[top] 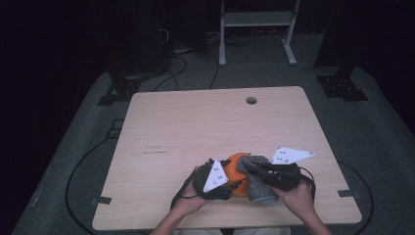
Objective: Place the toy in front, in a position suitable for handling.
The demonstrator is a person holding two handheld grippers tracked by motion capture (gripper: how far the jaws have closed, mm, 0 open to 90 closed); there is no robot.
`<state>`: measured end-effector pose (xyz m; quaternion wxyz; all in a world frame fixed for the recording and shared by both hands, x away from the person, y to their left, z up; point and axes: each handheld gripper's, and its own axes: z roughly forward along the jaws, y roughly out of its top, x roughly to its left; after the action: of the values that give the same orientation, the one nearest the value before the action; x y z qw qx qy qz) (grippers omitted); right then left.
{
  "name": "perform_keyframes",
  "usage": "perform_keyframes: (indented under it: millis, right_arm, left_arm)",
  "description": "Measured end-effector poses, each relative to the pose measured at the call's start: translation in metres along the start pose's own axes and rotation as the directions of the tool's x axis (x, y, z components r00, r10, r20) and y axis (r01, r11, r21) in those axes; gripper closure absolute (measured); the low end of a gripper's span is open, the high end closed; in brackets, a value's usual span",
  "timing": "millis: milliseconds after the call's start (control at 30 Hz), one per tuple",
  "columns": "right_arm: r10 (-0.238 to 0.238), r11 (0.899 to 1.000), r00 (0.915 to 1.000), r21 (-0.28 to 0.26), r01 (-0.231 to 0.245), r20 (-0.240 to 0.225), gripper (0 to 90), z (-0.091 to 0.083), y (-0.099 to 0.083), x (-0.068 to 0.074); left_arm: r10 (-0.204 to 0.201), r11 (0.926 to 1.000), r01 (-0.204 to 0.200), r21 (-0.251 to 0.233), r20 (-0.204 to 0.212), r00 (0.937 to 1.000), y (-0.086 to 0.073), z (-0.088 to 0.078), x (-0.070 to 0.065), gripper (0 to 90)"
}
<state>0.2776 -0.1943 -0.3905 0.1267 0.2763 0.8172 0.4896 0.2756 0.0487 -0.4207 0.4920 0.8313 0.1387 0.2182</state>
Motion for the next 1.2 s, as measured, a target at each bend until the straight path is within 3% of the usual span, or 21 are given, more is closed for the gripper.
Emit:
perform_keyframes:
  millis: [67,100,167,267,400,467,500,567,633,700,733,767,800,833,900,967,1033,1067,1100,1133,1200]
  right_arm:
    - [-0.002,1.0,0.9999,0.004,0.002,-0.012,80.3,0.001,0.0,0.002]
    - [-0.002,1.0,0.9999,0.004,0.002,-0.012,80.3,0.001,0.0,0.002]
    - [-0.041,0.999,0.9989,-0.008,0.041,-0.022,80.2,0.0,0.009,0.013]
    - [-0.069,0.998,0.9976,-0.014,0.069,-0.011,80.3,-0.001,0.015,0.016]
    - [-0.047,0.999,0.9986,-0.007,0.047,0.025,80.2,-0.003,0.009,0.0]
    - [-0.012,1.0,0.9992,0.015,0.011,0.037,80.3,-0.004,0.002,-0.008]
    - [0.003,1.0,0.9993,0.027,-0.004,0.036,80.3,-0.004,-0.002,-0.01]
    - [0.026,0.999,0.9996,0.029,-0.027,0.009,80.3,-0.003,-0.007,-0.011]
    - [0.024,0.999,0.9996,0.031,-0.023,-0.013,80.3,-0.003,-0.004,-0.007]
    - [-0.011,1.0,0.9999,0.027,0.011,-0.009,80.3,-0.004,0.001,0.001]
    - [-0.024,1.0,0.9997,0.013,0.024,-0.01,80.2,-0.005,0.004,0.003]
    - [-0.032,1.0,0.9995,-0.001,0.031,-0.008,80.2,-0.006,0.007,0.005]
    - [-0.037,0.999,0.9993,-0.012,0.037,-0.002,80.2,-0.008,0.009,0.005]
    - [-0.037,0.999,0.9993,-0.012,0.037,-0.002,80.2,-0.008,0.009,0.005]
    - [-0.05,0.998,0.9986,-0.047,0.051,0.017,80.2,-0.011,0.013,0.006]
    - [-0.055,0.998,0.9982,-0.037,0.056,0.024,80.2,-0.01,0.011,0.006]
    - [-0.034,0.999,0.9994,-0.009,0.034,0.011,80.3,-0.004,0.006,0.003]
    - [-0.034,0.999,0.9994,-0.015,0.034,0.001,80.2,-0.004,0.006,0.004]
    - [-0.033,0.999,0.9992,-0.024,0.032,-0.021,80.3,-0.004,0.008,0.007]
    - [-0.045,0.998,0.9983,-0.033,0.044,-0.038,80.3,-0.004,0.01,0.012]
    - [-0.088,0.996,0.996,-0.025,0.087,-0.018,80.3,-0.002,0.014,0.02]
  left_arm:
    - [-0.109,0.9937,0.108,0.029,0.035,0.9934,-0.001,0.003,0.007,20.9]
    - [-0.104,0.9943,0.103,0.025,0.027,0.9942,-0.002,0.003,0.007,20.9]
    - [0.003,1.0,-0.003,0.004,0.021,0.9998,-0.002,0.001,-0.001,35.0]
    - [0.156,0.9876,-0.157,0.007,0.02,0.9875,-0.001,-0.001,-0.013,39.9]
    - [0.145,0.9894,-0.145,0.006,0.031,0.989,-0.002,-0.001,-0.01,37.9]
    - [-0.018,0.9998,0.018,-0.002,0.057,0.9982,-0.002,0.0,-0.001,24.8]
    - [-0.103,0.9947,0.102,0.012,0.075,0.9919,-0.001,0.001,0.004,17.9]
    - [-0.245,0.9693,0.241,0.05,0.104,0.9639,0.0,0.005,0.011,10.3]
    - [-0.268,0.9628,0.262,0.067,0.102,0.958,0.0,0.007,0.012,16.6]
    - [-0.166,0.9857,0.163,0.041,0.066,0.9839,0.0,0.002,0.007,29.3]
    - [-0.166,0.9857,0.163,0.041,0.066,0.9839,0.0,0.002,0.007,34.2]
    - [-0.08,0.9968,0.079,0.014,0.048,0.9957,0.001,-0.001,0.003,37.6]
    - [-0.003,1.0,0.002,0.008,0.031,0.9995,0.003,-0.002,-0.001,39.3]
    - [-0.003,1.0,0.002,0.008,0.031,0.9995,0.003,-0.002,-0.001,41.0]
    - [0.131,0.9913,-0.131,0.011,0.028,0.991,0.008,-0.004,-0.005,40.8]
    - [0.126,0.9919,-0.127,0.014,0.034,0.9914,0.007,-0.003,-0.004,34.3]
    - [-0.02,0.9998,0.019,0.005,0.067,0.9975,0.004,0.001,0.001,21.2]
    - [-0.033,0.9995,0.032,0.003,0.064,0.9974,0.003,0.001,0.002,21.0]
    - [-0.033,0.9995,0.032,0.003,0.064,0.9974,0.003,0.001,0.002,27.6]
    - [0.046,0.9989,-0.046,-0.006,0.05,0.9977,0.002,0.0,-0.002,32.6]
    - [0.115,0.9934,-0.115,-0.012,0.042,0.9925,0.002,-0.002,-0.009,37.5]
